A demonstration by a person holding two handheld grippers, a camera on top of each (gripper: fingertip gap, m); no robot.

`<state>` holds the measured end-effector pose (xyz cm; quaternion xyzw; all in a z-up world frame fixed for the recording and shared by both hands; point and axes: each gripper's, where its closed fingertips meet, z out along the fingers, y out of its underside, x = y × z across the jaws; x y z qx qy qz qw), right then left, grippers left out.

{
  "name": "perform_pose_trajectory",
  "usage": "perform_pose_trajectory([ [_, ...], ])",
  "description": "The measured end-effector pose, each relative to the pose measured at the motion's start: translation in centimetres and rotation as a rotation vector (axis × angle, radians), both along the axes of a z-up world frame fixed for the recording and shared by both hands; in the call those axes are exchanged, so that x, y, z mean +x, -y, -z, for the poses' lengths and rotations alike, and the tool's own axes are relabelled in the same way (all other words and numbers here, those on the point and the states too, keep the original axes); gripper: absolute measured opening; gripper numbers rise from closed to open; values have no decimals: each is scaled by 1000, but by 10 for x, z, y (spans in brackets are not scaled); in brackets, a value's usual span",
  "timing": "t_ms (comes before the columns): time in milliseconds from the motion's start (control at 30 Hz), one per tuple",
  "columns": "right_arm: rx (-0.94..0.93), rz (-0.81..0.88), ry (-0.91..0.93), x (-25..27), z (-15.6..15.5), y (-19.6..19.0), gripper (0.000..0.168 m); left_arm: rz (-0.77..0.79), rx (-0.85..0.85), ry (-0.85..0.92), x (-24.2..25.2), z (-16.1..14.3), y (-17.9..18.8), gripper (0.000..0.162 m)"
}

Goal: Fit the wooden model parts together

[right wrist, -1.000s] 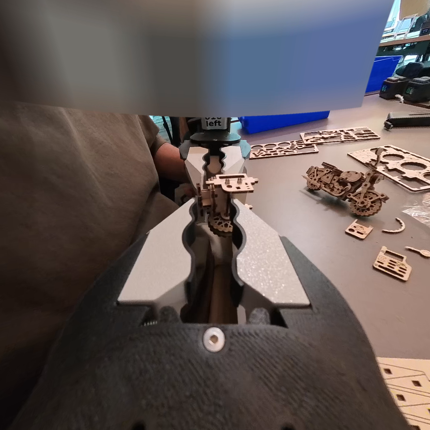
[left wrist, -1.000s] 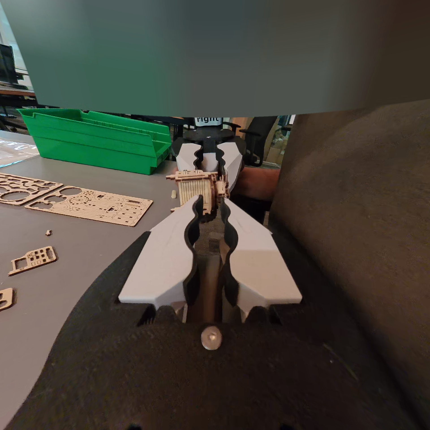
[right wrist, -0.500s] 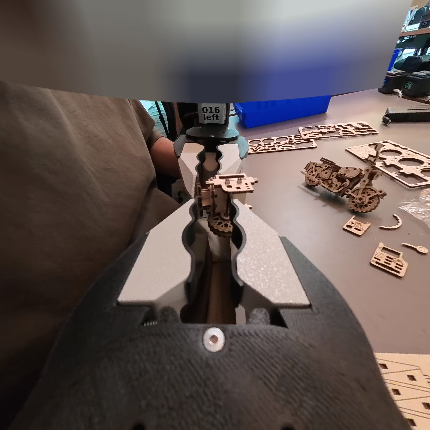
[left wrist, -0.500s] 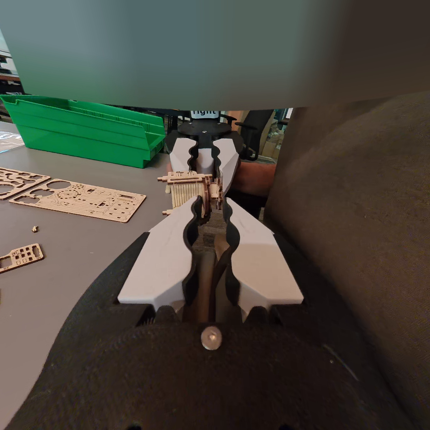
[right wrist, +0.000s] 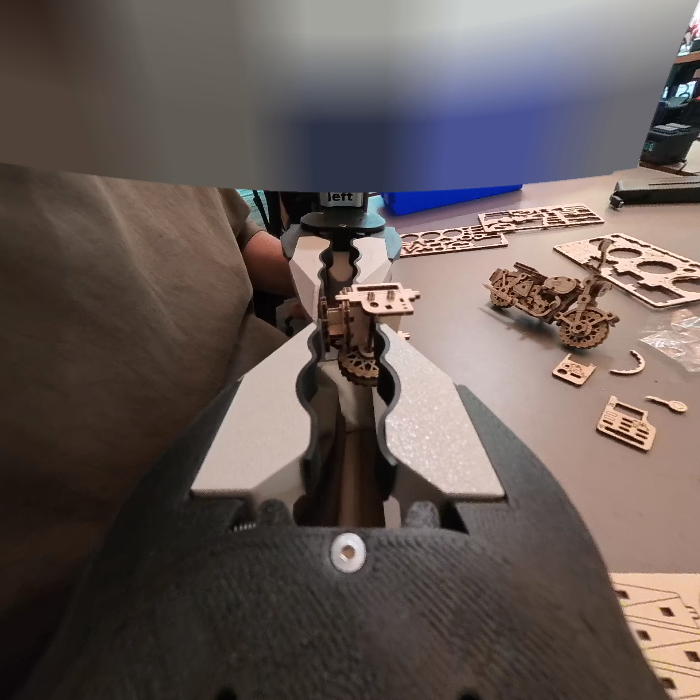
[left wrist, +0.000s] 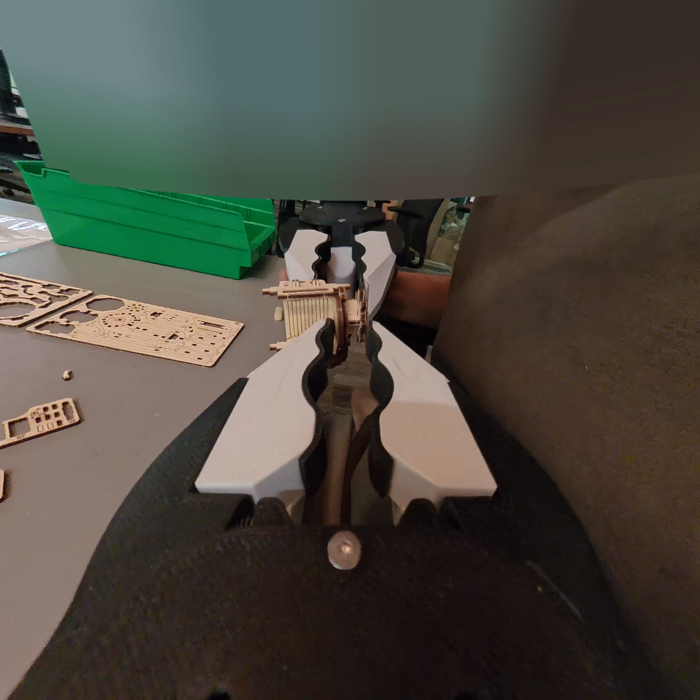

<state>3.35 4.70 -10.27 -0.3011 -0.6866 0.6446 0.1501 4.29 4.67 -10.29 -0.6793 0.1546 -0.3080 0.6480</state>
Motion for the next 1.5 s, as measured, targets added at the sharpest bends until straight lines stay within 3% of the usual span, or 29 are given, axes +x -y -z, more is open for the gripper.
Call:
perform_pose_trajectory([
  [367,-45,-41,114,2,11,-2,28,103,-146,221,-2,4,-1,13],
  [900,-6,-73,160,5,23,-3,23,65,-142,66,1,17,-2,14],
  [1500,-71,-94,206,6,21,-2,24,67,-139,61,3,17,-2,14],
])
